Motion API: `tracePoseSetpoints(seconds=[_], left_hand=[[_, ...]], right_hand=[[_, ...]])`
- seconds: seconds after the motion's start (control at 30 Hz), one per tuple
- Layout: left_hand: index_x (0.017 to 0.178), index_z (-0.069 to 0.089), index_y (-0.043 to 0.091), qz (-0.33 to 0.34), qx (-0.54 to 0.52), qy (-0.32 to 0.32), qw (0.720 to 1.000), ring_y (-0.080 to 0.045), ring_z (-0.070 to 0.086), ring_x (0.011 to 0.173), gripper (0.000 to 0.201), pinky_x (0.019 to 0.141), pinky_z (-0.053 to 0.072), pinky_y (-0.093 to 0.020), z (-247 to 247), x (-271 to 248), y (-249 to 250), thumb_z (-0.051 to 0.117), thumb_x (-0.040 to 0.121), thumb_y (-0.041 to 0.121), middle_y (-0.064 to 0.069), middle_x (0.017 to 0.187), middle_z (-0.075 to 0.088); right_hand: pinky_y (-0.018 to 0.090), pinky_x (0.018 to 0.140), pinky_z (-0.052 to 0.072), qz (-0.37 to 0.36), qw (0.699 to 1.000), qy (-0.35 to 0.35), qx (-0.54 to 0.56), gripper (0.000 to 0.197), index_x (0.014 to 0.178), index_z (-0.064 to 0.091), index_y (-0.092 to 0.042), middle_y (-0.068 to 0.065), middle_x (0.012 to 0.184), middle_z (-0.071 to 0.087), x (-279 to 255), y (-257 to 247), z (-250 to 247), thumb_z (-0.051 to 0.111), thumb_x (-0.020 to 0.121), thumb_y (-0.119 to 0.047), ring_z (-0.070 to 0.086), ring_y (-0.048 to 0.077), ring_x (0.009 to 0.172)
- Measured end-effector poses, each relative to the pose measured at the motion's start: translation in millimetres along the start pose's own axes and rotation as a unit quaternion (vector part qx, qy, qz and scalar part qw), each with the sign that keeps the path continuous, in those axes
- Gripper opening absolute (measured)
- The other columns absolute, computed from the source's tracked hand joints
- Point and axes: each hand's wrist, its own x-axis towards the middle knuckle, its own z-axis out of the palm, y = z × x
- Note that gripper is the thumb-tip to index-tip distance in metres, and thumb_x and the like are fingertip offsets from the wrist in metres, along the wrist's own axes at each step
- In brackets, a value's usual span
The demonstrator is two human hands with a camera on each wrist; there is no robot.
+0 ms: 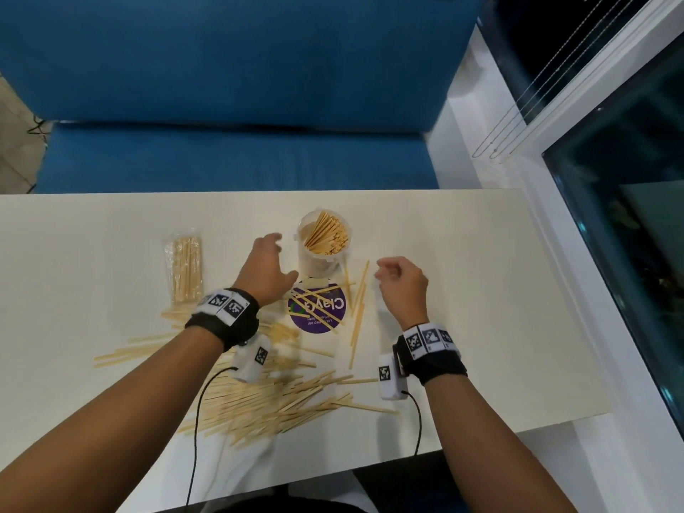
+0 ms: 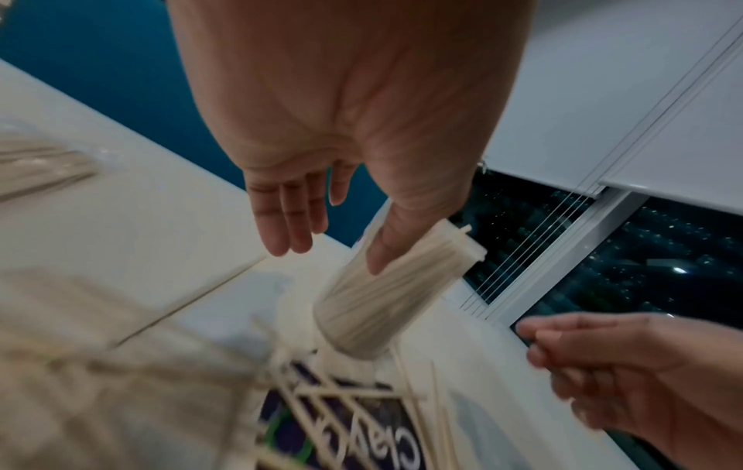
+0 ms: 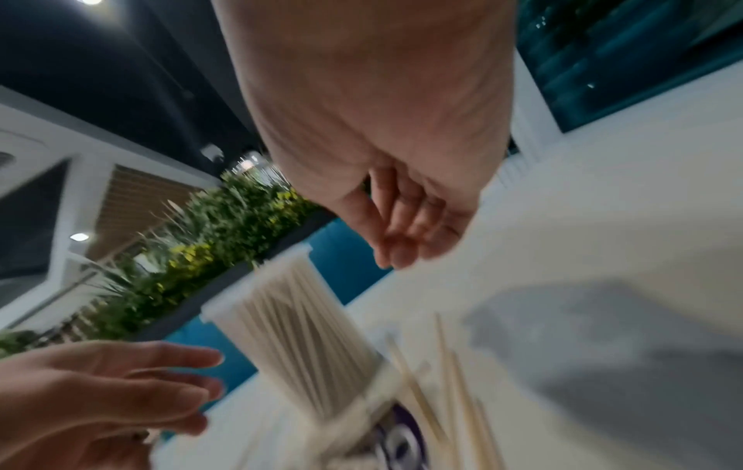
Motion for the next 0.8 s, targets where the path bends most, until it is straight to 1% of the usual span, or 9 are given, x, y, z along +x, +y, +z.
tracePoseSetpoints(seconds=[0.07, 0.17, 0.3, 0.33, 0.4, 0.47, 0.57, 0.67, 0.8], left_hand=[[0.132, 0.051, 0.012, -0.009, 0.022, 0.002, 1.0, -0.025, 0.063, 0.103, 0.054, 0.085, 0.053, -0.034, 11, -10, -15, 0.077, 0.086, 0.023, -0.009, 0.123, 0.055], [0.108, 0.062, 0.016, 0.002, 0.045, -0.051, 0.998, -0.019, 0.061, 0.086, 0.021, 0.066, 0.042, -0.024, 27, -26, -30, 0.07, 0.09, 0.024, -0.003, 0.104, 0.064], [0.097, 0.066, 0.017, -0.001, 0.044, -0.098, 0.994, -0.021, 0.063, 0.085, 0.007, 0.067, 0.041, -0.027, 49, -44, -38, 0.064, 0.093, 0.022, -0.003, 0.1, 0.068], [0.097, 0.067, 0.016, -0.002, 0.039, -0.098, 0.994, -0.022, 0.063, 0.085, 0.007, 0.069, 0.041, -0.028, 53, -49, -39, 0.062, 0.093, 0.021, -0.002, 0.099, 0.068], [0.095, 0.068, 0.015, 0.0, 0.026, -0.082, 0.996, -0.022, 0.062, 0.083, 0.008, 0.07, 0.042, -0.029, 58, -56, -42, 0.06, 0.094, 0.018, -0.002, 0.097, 0.068], [0.093, 0.067, 0.017, 0.01, 0.022, -0.046, 0.999, -0.023, 0.062, 0.087, 0.008, 0.072, 0.044, -0.03, 61, -62, -47, 0.06, 0.093, 0.014, -0.002, 0.096, 0.067], [0.107, 0.069, 0.014, 0.024, 0.087, 0.031, 0.995, -0.03, 0.056, 0.101, 0.021, 0.083, 0.047, -0.039, 60, -72, -63, 0.069, 0.085, 0.014, -0.008, 0.106, 0.061], [0.127, 0.064, 0.015, -0.001, 0.17, 0.052, 0.984, -0.038, 0.05, 0.117, 0.054, 0.094, 0.047, -0.051, 55, -86, -77, 0.077, 0.075, 0.023, -0.015, 0.128, 0.055], [0.143, 0.053, 0.017, -0.027, 0.211, 0.022, 0.977, -0.041, 0.037, 0.135, 0.072, 0.101, 0.043, -0.06, 58, -102, -85, 0.08, 0.077, 0.032, -0.017, 0.152, 0.04]], right_hand=[[0.033, 0.092, 0.058, 0.068, 0.995, -0.049, -0.06, 0.016, 0.102, 0.077, -0.009, 0.007, 0.1, 0.077, -5, 25, 11, 0.062, 0.096, -0.006, 0.07, 0.019, 0.093], [0.027, 0.079, 0.057, 0.143, 0.975, -0.092, -0.14, 0.017, 0.096, 0.079, -0.003, 0.012, 0.1, 0.077, -17, 51, 28, 0.063, 0.095, -0.01, 0.072, 0.024, 0.092], [0.037, 0.082, 0.064, 0.158, 0.975, -0.086, -0.133, 0.02, 0.095, 0.08, -0.005, 0.013, 0.099, 0.077, -32, 65, 46, 0.06, 0.094, -0.004, 0.074, 0.03, 0.088], [0.038, 0.082, 0.064, 0.147, 0.977, -0.1, -0.12, 0.022, 0.095, 0.081, -0.006, 0.011, 0.098, 0.077, -36, 65, 50, 0.059, 0.094, -0.002, 0.074, 0.028, 0.086], [0.026, 0.081, 0.058, 0.114, 0.977, -0.137, -0.121, 0.023, 0.095, 0.082, -0.007, 0.007, 0.098, 0.078, -41, 61, 53, 0.059, 0.094, -0.001, 0.071, 0.019, 0.087], [0.021, 0.08, 0.049, 0.085, 0.982, -0.114, -0.122, 0.023, 0.1, 0.08, -0.006, 0.009, 0.104, 0.077, -36, 55, 49, 0.057, 0.095, -0.001, 0.069, 0.019, 0.095], [0.032, 0.096, 0.048, 0.042, 0.988, -0.057, -0.137, 0.038, 0.13, 0.064, -0.006, 0.015, 0.13, 0.06, -12, 46, 44, 0.053, 0.095, 0.004, 0.058, 0.03, 0.121], [0.043, 0.11, 0.043, -0.057, 0.955, -0.132, -0.258, 0.064, 0.153, 0.043, -0.011, 0.012, 0.152, 0.039, 9, 42, 52, 0.054, 0.092, 0.004, 0.037, 0.033, 0.135], [0.043, 0.108, 0.045, -0.161, 0.902, -0.188, -0.353, 0.042, 0.134, 0.06, -0.007, 0.016, 0.143, 0.043, -5, 42, 67, 0.064, 0.093, -0.01, 0.038, 0.033, 0.128]])
